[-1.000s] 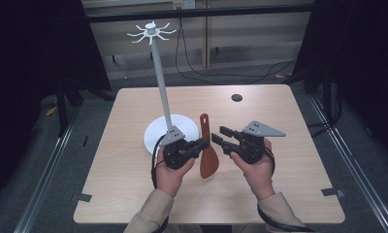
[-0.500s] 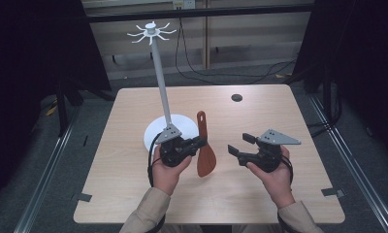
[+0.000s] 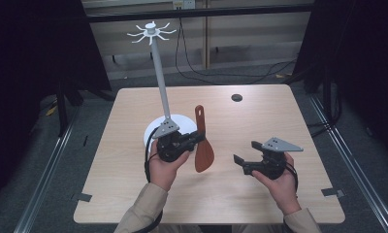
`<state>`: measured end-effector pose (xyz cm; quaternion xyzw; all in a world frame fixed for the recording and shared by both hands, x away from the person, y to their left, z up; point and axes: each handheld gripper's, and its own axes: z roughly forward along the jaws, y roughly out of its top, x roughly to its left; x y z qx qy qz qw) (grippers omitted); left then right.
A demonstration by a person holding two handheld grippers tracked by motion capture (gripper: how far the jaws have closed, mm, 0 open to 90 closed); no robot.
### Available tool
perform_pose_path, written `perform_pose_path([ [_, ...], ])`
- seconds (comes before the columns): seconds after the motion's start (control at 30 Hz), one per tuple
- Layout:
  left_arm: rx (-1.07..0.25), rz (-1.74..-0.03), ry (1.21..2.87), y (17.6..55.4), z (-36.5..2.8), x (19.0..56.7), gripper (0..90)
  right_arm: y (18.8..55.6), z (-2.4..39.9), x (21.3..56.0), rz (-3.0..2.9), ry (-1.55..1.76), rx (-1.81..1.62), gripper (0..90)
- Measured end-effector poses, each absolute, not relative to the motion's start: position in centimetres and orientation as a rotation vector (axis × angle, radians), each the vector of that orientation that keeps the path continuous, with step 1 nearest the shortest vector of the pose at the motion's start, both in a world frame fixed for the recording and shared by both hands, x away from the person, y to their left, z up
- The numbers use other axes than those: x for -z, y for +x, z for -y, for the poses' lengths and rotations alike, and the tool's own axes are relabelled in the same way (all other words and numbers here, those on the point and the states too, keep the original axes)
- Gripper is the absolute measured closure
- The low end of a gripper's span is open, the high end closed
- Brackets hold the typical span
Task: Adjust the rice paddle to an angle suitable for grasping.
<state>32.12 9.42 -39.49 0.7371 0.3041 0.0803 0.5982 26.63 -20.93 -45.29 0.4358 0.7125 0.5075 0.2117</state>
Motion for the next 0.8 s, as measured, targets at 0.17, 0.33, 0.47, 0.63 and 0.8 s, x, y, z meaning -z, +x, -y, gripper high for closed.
perform_pose_path([
  [0.17, -0.195, -0.703, 1.71, 32.2, -9.5, 38.9, 82.4, 26.5, 21.3, 45.8, -1.984, 1.224, -1.399, 7.6],
  [0.33, -0.206, -0.699, 1.714, 32.4, -9.6, 38.2, 82.4, 26.4, 21.6, 46.3, -1.993, 1.233, -1.393, 4.4],
  [0.47, -0.211, -0.695, 1.715, 32.6, -9.5, 37.7, 82.4, 26.3, 21.6, 46.6, -2.012, 1.24, -1.394, 2.9],
  [0.63, -0.205, -0.701, 1.715, 32.8, -9.5, 37.4, 82.4, 26.3, 21.8, 46.8, -2.024, 1.247, -1.379, 2.5],
  [0.8, -0.2, -0.694, 1.709, 33.0, -9.7, 37.0, 82.4, 26.2, 22.1, 46.8, -2.016, 1.266, -1.376, 2.6],
])
